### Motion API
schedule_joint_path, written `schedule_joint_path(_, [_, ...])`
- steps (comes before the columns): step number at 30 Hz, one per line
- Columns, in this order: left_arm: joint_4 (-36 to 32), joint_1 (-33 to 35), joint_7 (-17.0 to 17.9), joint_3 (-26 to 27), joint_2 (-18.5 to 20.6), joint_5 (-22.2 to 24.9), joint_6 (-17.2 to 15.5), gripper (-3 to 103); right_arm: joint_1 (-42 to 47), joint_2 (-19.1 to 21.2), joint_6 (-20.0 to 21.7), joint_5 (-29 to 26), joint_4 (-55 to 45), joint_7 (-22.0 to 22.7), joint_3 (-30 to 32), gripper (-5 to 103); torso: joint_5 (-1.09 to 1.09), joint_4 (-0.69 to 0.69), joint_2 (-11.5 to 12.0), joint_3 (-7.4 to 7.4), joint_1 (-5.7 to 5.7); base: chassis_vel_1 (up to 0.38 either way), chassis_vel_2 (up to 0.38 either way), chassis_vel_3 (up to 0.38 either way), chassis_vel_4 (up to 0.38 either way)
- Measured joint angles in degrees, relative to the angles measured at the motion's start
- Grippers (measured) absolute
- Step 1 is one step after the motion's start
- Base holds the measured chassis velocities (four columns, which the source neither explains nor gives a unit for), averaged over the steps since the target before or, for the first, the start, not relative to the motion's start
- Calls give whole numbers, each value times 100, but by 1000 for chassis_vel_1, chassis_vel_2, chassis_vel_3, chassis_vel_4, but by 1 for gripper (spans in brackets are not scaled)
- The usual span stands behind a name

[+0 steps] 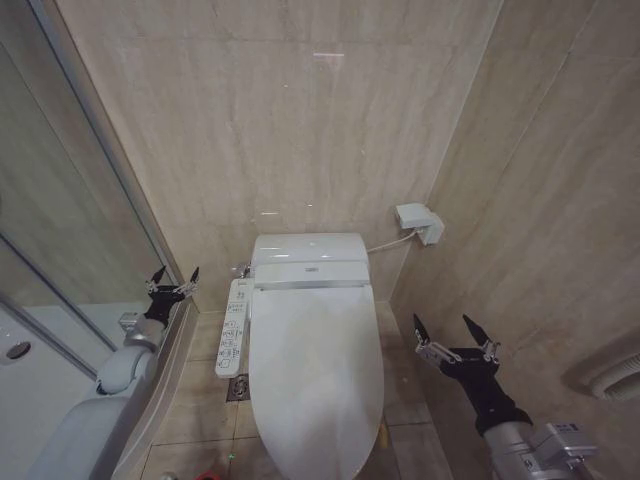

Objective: Open the toilet lid, clean the toilet bowl with a toilet brush, close the toilet lid, and flush.

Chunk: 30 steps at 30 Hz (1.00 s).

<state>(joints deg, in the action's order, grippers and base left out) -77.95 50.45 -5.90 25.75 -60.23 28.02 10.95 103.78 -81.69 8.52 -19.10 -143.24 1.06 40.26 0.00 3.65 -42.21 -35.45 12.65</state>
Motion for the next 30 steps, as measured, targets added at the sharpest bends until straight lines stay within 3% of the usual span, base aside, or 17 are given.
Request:
schedule_joint_path(11, [748,-849,-161,-635,26,-24,58,90,0,0,0,0,0,0,0,100,1,2,0,0,0,0,0,0,0])
schedule_joint_path(12, [773,-877,-165,-657,33,-25,60,80,0,0,0,0,0,0,0,100,1,1,0,0,0,0,0,0,0])
schedule_joint_path(17, [1122,-1213,-365,-896,119,-12,191,80,0,0,0,0,0,0,0,100,0,0,0,0,0,0,0,0,0])
schedule_joint_path(18, [1217,-1288,-415,-954,143,-12,226,53,0,0,0,0,0,0,0,100,1,1,0,1,0,0,0,0,0])
schedule_joint_path(25, [1855,-1698,-783,-1264,232,-19,501,53,0,0,0,0,0,0,0,100,0,0,0,1,0,0,0,0,0])
schedule_joint_path(26, [2036,-1800,-848,-1342,236,-22,576,26,0,0,0,0,0,0,0,100,0,1,0,1,0,0,0,0,0])
schedule_joint_path(30, [2381,-2001,-1053,-1513,223,-26,703,26,0,0,0,0,0,0,0,100,1,0,0,1,0,0,0,0,0])
